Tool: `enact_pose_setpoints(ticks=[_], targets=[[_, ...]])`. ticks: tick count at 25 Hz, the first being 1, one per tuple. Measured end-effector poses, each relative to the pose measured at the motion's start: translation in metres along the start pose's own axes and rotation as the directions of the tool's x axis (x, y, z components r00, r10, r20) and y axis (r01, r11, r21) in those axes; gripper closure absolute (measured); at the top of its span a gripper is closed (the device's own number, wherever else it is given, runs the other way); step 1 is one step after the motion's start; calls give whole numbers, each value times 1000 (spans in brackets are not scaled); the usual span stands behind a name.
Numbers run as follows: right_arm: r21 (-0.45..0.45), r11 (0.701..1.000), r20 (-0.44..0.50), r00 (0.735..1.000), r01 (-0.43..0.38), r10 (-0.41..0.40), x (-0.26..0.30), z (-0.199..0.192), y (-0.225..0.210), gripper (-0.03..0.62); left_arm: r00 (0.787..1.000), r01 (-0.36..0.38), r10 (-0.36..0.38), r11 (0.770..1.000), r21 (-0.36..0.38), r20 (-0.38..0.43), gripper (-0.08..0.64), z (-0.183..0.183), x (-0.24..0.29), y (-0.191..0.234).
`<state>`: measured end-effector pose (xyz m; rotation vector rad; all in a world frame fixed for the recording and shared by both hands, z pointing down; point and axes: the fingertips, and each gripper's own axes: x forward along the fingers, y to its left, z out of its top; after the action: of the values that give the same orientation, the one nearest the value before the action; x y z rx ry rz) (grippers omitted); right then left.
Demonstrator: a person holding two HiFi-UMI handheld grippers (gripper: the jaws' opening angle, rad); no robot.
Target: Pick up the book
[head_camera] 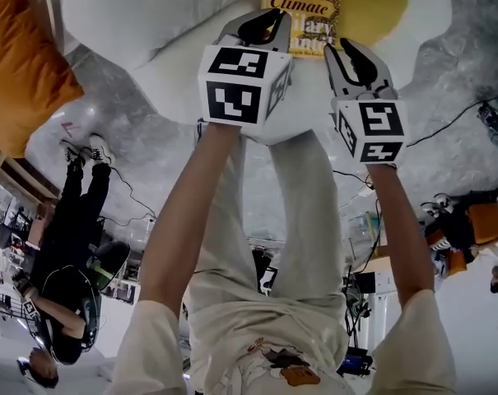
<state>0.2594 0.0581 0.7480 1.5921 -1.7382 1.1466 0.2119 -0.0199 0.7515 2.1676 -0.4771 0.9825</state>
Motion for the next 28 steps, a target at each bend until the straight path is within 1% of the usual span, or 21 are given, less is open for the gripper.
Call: enact_pose_setpoints(ticks=[5,10,13,15,16,19,22,25,28], targets=[[-45,999,-34,999,-11,10,18,-15,0,488,1000,2,-2,1000,-2,-4,528,-3,12,11],[-35,999,-59,998,16,-18,33,-34,-11,478,1000,16,-16,1000,10,-13,503,-6,23,19],[-6,1000,-68,997,23,-23,39,-44,-14,468,999,29,-29,1000,7,-31,457,-13,28,21],[6,1000,-74,997,27,-27,44,-49,-18,462,998,39,-39,999,-2,-43,380,-16,35,22],[7,1000,-79,996,28,-28,46,-51,-19,460,998,42,-42,999,-2,-49,368,-18,37,22],[-3,1000,-94,995,27,-27,52,-60,-19,459,997,46,-46,999,-2,-67,322,-24,43,25],[-21,999,-110,993,42,-44,58,-72,-25,459,995,60,-60,998,0,-85,253,-28,52,24],[-24,998,-130,990,56,-59,59,-82,-28,459,994,56,-56,998,0,-91,224,-31,58,27],[-25,998,-146,987,61,-64,63,-87,-29,459,994,65,-67,997,-28,-86,202,-29,64,31]])
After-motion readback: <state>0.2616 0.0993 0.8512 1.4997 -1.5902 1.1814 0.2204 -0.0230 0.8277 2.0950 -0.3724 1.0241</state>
